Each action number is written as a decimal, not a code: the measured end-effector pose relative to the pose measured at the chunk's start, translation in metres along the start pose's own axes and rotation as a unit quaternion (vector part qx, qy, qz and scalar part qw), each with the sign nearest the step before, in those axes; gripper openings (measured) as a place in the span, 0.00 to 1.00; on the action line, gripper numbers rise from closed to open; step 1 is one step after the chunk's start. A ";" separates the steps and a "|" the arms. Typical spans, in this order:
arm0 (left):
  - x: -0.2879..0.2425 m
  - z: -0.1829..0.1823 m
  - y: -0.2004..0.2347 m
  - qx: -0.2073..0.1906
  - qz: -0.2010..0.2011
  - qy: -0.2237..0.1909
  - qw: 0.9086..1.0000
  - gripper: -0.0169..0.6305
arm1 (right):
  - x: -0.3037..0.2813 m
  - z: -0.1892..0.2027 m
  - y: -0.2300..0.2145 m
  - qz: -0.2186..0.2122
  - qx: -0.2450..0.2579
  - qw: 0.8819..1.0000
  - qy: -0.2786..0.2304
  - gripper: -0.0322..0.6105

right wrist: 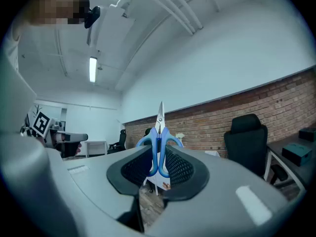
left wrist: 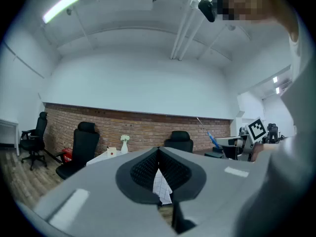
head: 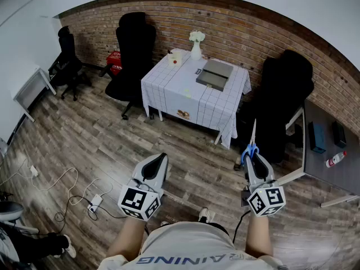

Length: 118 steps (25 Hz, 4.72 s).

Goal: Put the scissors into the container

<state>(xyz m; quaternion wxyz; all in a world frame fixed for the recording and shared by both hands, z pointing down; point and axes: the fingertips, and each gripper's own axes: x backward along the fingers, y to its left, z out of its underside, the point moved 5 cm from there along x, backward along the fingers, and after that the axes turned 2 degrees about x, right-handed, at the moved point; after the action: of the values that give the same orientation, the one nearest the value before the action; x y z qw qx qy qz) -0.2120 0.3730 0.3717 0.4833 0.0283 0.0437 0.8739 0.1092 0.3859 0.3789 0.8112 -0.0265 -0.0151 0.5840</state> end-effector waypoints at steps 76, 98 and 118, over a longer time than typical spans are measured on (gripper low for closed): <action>-0.377 0.009 0.183 0.035 0.105 0.040 0.993 0.03 | -0.339 0.003 -0.129 0.059 -0.018 0.998 0.023 0.21; -0.600 0.009 0.201 0.010 0.094 0.062 0.994 0.03 | -0.496 0.018 -0.295 0.057 -0.043 0.997 0.039 0.21; -0.722 0.051 0.275 0.033 0.157 0.136 0.978 0.03 | -0.601 0.062 -0.320 0.121 -0.062 0.984 0.117 0.21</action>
<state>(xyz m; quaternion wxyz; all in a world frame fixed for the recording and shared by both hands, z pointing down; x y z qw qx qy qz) -0.0551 -0.3819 0.4459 0.3282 -0.0685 0.1330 0.9327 0.2177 -0.2835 0.4643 0.7271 -0.1469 0.0474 0.6689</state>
